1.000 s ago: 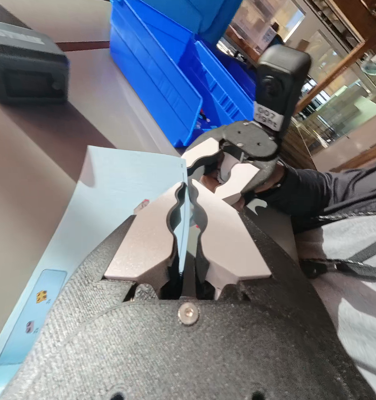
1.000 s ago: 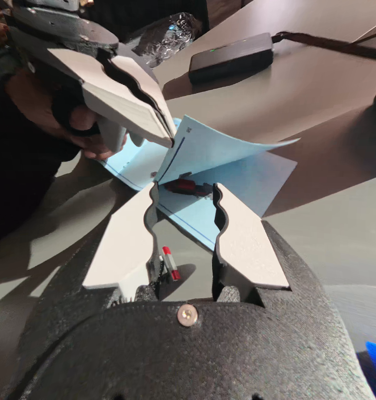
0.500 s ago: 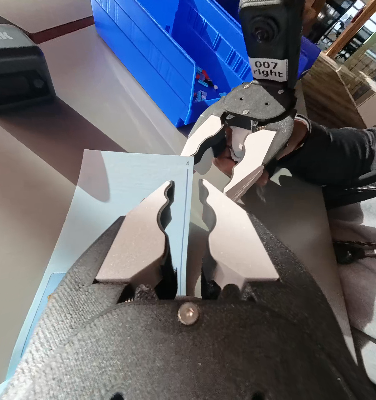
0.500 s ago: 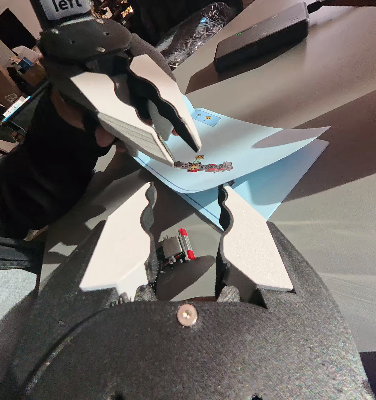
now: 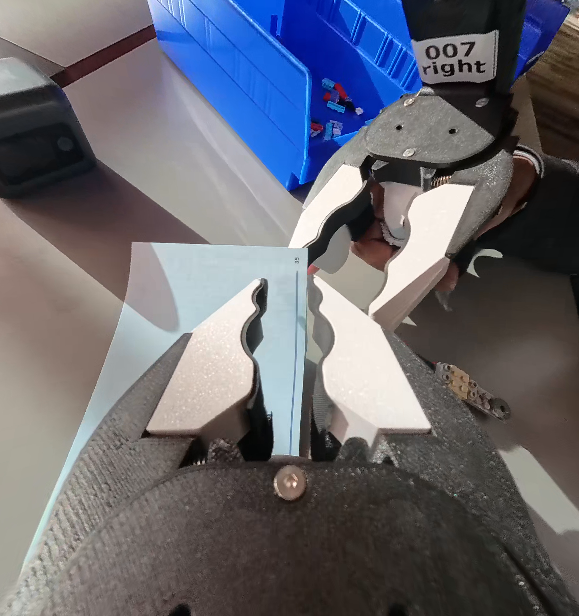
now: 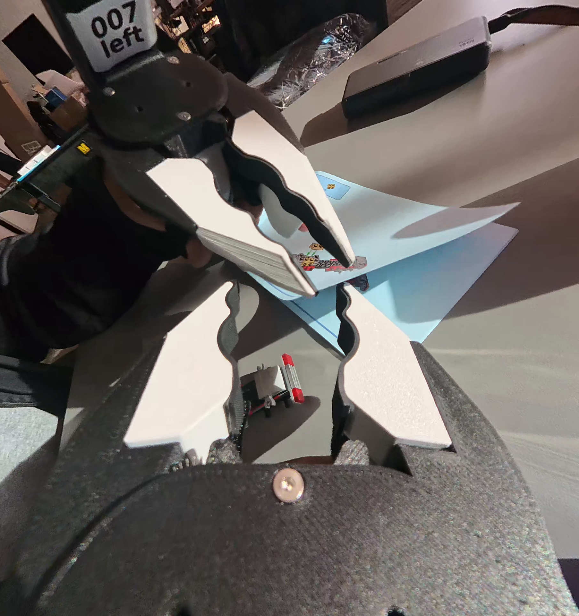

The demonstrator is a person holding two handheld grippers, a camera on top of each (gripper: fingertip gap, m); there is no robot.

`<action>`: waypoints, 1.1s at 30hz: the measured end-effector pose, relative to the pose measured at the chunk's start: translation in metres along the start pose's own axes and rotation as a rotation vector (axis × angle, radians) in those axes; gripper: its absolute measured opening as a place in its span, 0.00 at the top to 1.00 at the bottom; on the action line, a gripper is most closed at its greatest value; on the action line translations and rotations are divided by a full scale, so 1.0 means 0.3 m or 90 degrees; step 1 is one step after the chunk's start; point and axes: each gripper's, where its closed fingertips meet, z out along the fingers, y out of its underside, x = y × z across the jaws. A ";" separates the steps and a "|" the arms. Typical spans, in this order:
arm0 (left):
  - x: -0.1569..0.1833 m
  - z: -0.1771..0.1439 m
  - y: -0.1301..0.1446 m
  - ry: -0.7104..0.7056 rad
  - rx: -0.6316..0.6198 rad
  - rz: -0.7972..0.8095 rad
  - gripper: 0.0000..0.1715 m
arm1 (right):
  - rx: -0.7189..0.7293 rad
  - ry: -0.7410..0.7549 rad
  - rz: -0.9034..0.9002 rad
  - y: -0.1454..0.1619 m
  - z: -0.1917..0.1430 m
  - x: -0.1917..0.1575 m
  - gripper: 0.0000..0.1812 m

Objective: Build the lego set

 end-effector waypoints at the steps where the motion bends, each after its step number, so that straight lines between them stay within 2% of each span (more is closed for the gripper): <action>1: -0.001 0.000 0.000 0.002 0.002 -0.004 0.86 | 0.000 0.000 0.000 0.000 -0.001 0.000 0.67; 25: -0.017 -0.009 -0.002 0.023 0.021 -0.066 0.86 | -0.006 0.005 -0.011 0.004 0.005 -0.002 0.67; 33: -0.023 0.001 0.009 0.006 0.006 -0.054 0.86 | -0.009 0.009 -0.017 0.006 0.009 -0.004 0.67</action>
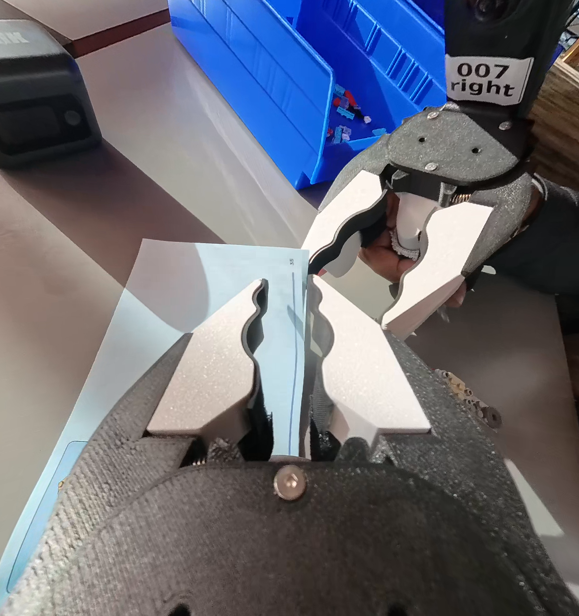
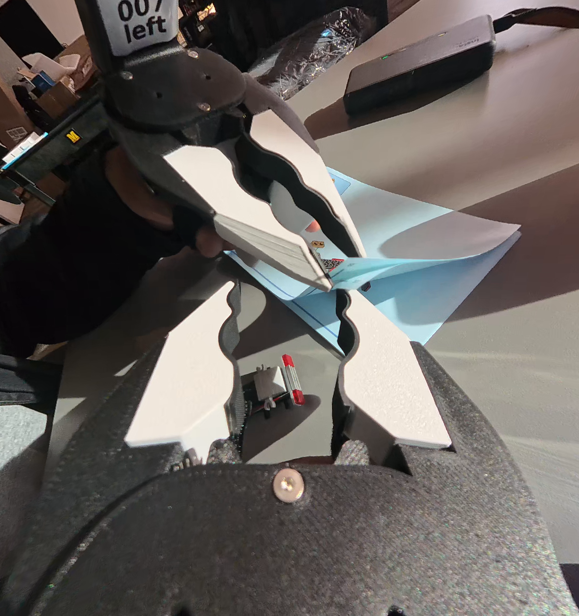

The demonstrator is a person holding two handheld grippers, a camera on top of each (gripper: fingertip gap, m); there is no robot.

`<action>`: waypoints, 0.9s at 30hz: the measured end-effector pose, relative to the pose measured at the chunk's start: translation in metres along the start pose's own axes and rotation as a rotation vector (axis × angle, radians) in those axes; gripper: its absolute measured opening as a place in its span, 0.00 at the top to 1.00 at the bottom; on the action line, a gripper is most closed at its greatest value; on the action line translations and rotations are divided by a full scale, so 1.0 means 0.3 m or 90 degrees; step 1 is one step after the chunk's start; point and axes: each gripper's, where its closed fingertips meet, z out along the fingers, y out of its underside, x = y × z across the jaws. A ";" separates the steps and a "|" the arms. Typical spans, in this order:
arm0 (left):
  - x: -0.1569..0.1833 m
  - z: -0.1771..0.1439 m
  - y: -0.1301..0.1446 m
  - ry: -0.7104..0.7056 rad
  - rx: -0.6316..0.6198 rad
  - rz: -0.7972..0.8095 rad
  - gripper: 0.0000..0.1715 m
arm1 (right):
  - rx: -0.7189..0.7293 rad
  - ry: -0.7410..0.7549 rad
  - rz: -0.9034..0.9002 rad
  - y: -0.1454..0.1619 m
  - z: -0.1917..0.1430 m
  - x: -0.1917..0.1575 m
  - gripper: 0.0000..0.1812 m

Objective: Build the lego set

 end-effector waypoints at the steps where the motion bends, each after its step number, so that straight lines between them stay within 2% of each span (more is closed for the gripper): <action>1: 0.000 0.002 0.002 -0.002 -0.002 0.002 0.86 | -0.001 0.000 -0.001 0.001 0.001 0.000 0.67; 17: -0.027 -0.006 0.009 0.006 0.007 -0.064 0.91 | -0.001 0.001 -0.003 0.001 0.000 -0.003 0.67; 27: -0.038 0.009 0.031 -0.015 -0.015 -0.064 0.91 | -0.003 0.018 0.000 0.001 -0.002 0.008 0.67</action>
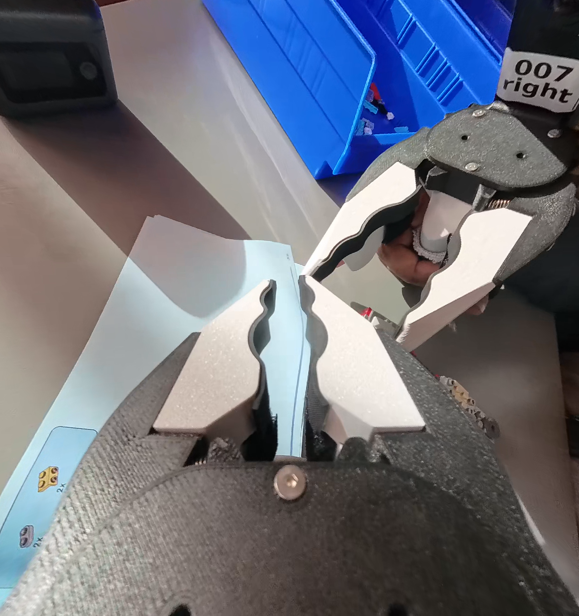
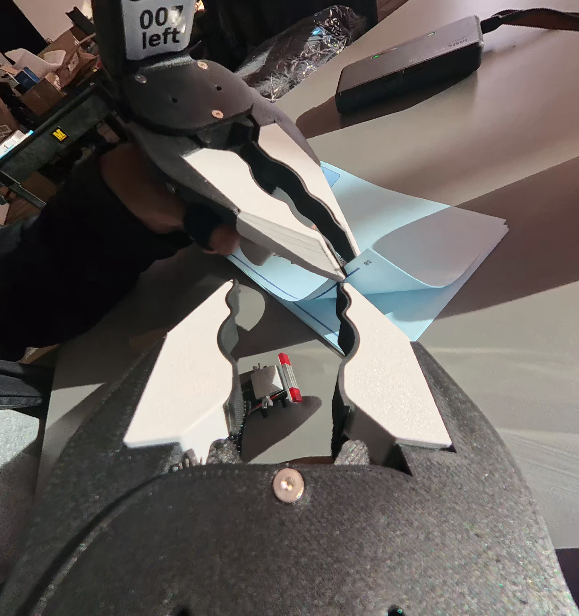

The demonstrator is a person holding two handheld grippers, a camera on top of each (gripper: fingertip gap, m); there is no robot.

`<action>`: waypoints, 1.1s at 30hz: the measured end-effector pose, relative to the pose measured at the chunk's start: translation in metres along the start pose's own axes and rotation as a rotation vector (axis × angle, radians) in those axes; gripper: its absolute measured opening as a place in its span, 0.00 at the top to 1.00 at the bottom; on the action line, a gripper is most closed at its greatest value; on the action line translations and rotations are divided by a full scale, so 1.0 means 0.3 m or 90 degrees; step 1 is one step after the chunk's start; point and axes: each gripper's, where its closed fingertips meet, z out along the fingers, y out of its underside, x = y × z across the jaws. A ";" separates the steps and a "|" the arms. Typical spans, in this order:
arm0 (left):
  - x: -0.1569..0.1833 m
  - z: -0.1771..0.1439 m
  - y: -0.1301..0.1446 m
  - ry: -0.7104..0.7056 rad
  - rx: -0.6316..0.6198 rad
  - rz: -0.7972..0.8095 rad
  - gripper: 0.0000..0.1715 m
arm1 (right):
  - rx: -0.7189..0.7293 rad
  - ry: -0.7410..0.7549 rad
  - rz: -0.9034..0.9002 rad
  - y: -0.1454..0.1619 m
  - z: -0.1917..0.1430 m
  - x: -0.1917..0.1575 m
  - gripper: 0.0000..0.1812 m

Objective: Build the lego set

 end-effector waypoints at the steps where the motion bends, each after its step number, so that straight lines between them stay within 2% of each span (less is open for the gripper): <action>1: 0.000 0.000 0.000 0.000 0.000 0.000 0.91 | -0.001 0.001 0.000 0.001 0.000 0.000 0.67; 15: 0.002 -0.034 -0.050 0.042 0.063 -0.047 0.91 | -0.005 0.000 -0.010 0.005 0.005 -0.006 0.67; 33: -0.008 -0.022 -0.038 0.039 0.055 -0.059 0.91 | -0.004 -0.007 -0.008 0.006 0.001 -0.010 0.67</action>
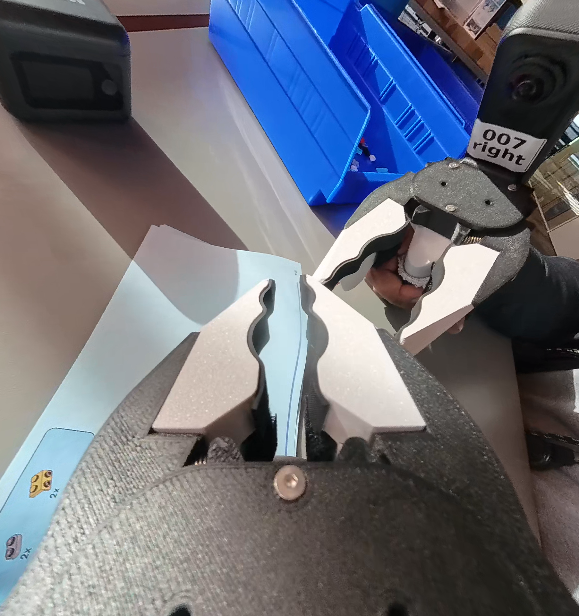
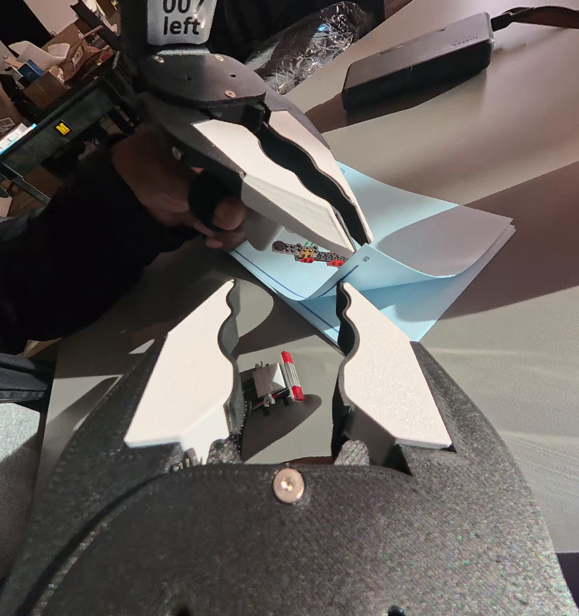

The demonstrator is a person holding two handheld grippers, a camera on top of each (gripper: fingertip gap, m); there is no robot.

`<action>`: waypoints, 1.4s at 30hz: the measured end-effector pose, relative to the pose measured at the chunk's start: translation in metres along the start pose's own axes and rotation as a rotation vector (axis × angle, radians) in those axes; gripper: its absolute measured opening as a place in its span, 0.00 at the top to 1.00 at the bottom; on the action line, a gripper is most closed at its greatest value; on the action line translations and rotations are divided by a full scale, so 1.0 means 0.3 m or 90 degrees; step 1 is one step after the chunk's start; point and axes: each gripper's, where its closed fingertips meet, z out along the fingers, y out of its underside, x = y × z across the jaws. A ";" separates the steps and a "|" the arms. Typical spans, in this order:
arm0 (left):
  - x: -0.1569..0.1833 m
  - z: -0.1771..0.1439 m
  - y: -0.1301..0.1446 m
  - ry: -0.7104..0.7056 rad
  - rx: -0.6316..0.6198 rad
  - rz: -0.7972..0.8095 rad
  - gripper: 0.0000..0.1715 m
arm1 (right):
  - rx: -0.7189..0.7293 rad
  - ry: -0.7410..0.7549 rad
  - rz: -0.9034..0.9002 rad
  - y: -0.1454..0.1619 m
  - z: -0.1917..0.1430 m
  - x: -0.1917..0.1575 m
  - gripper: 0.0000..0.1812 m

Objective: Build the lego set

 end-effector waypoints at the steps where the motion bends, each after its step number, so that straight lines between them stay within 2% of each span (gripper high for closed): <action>1: 0.000 0.000 0.000 0.001 0.000 -0.001 0.91 | 0.000 0.000 0.000 0.000 0.000 0.000 0.67; 11: -0.001 0.000 0.002 0.000 -0.003 -0.003 0.91 | -0.002 -0.001 -0.001 0.002 0.001 -0.002 0.67; 15: 0.022 -0.005 -0.028 0.025 0.028 -0.013 0.89 | -0.004 0.000 -0.004 0.003 0.002 -0.003 0.67; 22: 0.007 0.000 -0.060 0.018 0.070 -0.077 0.87 | -0.012 0.004 -0.015 0.008 0.008 -0.006 0.67; 26: -0.014 0.009 -0.043 -0.008 0.054 -0.078 0.87 | -0.013 0.006 -0.017 0.009 0.009 -0.006 0.67; 36: 0.020 0.013 -0.055 0.006 0.054 -0.053 0.80 | -0.014 0.006 -0.019 0.009 0.011 -0.006 0.68; 42: 0.002 0.012 -0.040 -0.011 0.039 -0.059 0.84 | -0.016 0.007 -0.022 0.011 0.012 -0.007 0.68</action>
